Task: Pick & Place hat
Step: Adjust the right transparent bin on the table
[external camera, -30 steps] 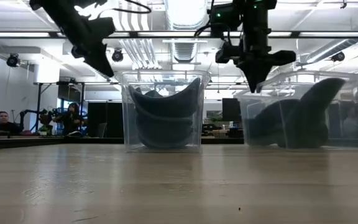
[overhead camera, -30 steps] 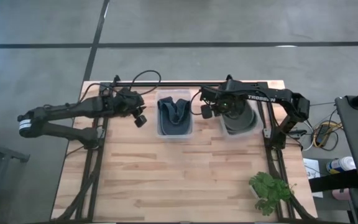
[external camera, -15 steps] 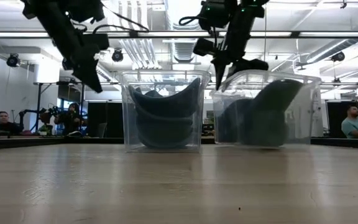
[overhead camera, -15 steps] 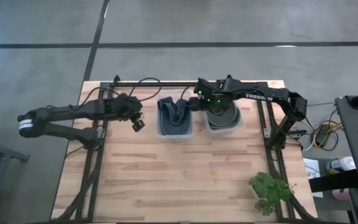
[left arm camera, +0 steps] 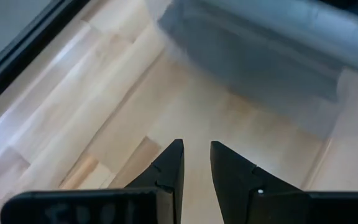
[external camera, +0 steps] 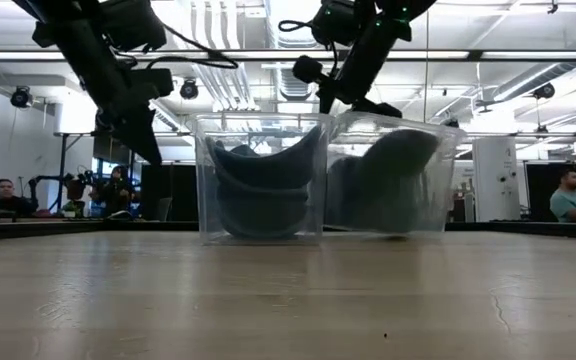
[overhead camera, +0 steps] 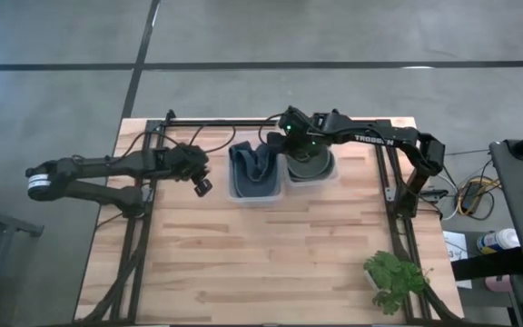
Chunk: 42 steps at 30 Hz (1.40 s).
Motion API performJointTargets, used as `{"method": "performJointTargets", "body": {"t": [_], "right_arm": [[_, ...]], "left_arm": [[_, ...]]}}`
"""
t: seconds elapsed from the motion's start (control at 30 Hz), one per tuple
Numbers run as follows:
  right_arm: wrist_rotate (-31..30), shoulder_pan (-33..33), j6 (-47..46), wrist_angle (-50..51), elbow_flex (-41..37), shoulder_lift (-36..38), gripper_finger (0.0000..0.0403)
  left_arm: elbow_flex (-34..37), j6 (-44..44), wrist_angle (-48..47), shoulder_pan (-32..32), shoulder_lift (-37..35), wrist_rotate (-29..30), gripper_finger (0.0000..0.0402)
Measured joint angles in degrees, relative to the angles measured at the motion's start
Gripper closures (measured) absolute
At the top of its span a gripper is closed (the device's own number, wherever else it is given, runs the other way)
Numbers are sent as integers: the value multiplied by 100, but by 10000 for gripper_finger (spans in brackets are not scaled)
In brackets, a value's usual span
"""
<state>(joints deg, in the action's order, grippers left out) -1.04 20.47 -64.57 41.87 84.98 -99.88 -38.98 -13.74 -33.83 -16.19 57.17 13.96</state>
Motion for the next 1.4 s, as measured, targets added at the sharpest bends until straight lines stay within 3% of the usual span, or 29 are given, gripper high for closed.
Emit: {"method": "performJointTargets", "body": {"t": [0.43, 0.67, 0.77, 1.27, 1.4], "right_arm": [[17, -68, 653, 819, 10, 474, 262], [-1519, -30, 311, 2574, 14, 1158, 265], [-1703, 91, 285, 3067, -69, 1217, 271], [-1382, 413, 767, 2669, -998, 972, 283], [-1259, 412, 921, 2669, -1048, 973, 307]], "left_arm": [[38, -2, 523, -2, 0, 33, 328], [256, -433, 554, -2, 2, -154, 328], [271, -613, 568, -2, 2, -289, 328], [271, -892, 757, -2, 2, -299, 328], [271, -894, 779, -2, 2, -300, 328]]}}
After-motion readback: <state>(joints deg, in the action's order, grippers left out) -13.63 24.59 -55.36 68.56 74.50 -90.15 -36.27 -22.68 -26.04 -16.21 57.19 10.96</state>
